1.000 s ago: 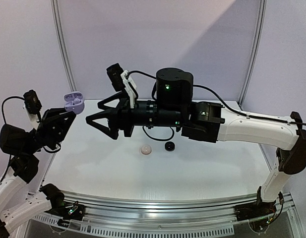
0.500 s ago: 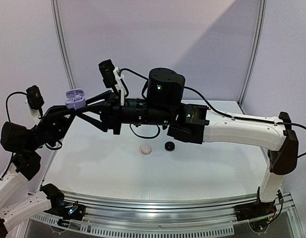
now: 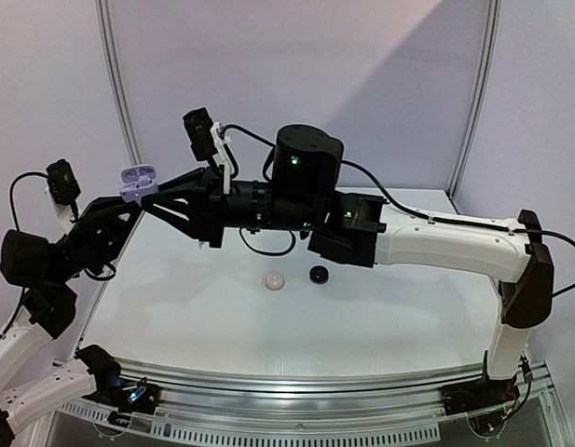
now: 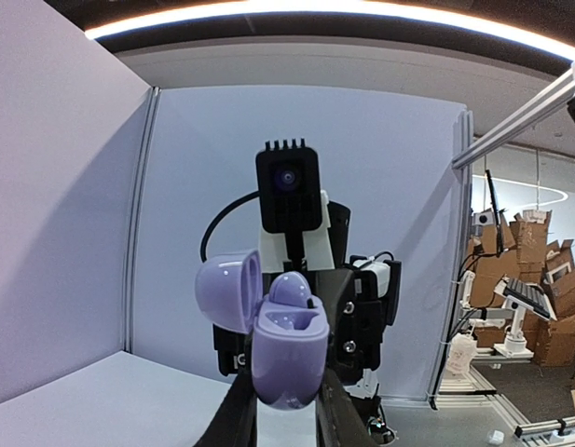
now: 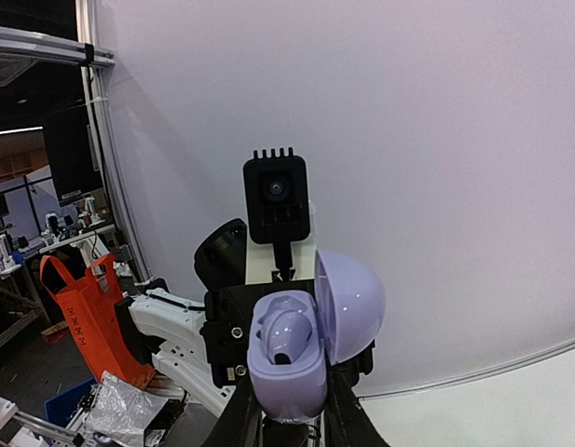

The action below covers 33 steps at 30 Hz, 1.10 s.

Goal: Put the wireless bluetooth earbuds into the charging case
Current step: Pass from the left arm to the right, then adjust the left earbud at the center of the board.

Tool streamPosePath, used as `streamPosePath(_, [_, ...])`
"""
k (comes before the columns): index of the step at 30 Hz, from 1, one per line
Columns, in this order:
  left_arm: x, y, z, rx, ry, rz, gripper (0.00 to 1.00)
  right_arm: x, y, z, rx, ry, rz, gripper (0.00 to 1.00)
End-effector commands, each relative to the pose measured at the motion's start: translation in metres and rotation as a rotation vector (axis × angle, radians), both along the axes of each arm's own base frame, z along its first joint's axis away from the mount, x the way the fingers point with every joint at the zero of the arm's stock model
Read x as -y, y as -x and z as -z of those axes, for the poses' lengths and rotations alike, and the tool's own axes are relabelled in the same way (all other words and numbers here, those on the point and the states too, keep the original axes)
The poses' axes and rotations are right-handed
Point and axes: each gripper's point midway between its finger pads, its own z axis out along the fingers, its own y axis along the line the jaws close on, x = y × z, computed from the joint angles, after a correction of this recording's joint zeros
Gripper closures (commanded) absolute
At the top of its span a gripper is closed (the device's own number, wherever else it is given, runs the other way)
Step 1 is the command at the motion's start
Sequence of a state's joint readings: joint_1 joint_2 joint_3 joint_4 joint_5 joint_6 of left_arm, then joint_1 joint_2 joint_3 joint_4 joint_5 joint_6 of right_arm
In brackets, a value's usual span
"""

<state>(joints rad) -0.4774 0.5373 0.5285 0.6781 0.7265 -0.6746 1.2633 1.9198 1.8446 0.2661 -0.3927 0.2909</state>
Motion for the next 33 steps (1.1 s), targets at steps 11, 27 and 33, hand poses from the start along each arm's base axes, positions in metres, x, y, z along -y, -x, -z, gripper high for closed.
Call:
streamPosePath(11, [0.000,-0.010,0.012,-0.035,-0.028,-0.043,0.75,0.006,0.006,-0.010,-0.001,-0.062,-0.010,1.00])
streamPosePath(27, [0.004,-0.023,0.045,-0.068,-0.138,-0.114,0.20,0.024,-0.016,-0.007,0.024,-0.056,0.135,1.00])
streamPosePath(33, [0.002,-0.038,0.064,-0.128,-0.209,-0.186,0.18,0.039,-0.039,-0.004,0.030,-0.028,0.232,1.00])
